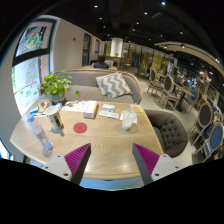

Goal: Pour water

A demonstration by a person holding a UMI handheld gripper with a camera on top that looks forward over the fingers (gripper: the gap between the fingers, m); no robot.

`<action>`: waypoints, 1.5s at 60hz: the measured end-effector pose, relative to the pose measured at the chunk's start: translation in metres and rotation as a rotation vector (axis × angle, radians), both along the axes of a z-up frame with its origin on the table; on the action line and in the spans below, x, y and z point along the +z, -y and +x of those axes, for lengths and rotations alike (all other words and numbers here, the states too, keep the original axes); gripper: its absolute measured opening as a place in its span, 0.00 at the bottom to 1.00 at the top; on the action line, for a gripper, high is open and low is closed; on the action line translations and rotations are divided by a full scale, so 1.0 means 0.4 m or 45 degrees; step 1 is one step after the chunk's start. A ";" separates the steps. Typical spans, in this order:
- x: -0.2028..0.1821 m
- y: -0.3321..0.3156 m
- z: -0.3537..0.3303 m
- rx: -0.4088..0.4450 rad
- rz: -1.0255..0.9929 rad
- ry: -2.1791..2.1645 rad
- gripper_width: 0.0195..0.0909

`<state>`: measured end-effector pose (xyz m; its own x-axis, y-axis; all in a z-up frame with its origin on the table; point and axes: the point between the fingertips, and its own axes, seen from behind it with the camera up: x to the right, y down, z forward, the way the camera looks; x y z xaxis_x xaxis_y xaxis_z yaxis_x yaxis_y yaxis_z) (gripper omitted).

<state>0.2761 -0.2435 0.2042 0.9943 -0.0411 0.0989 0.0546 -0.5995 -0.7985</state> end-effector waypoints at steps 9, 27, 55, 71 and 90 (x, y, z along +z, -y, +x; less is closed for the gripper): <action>-0.013 0.009 -0.022 -0.009 -0.013 0.007 0.93; -0.103 0.099 -0.239 0.009 -0.055 -0.009 0.92; -0.217 -0.062 -0.800 0.117 0.088 -0.179 0.93; -0.308 -0.273 -0.843 0.035 0.190 -0.175 0.76; -0.319 -0.312 -0.855 0.040 0.295 -0.145 0.27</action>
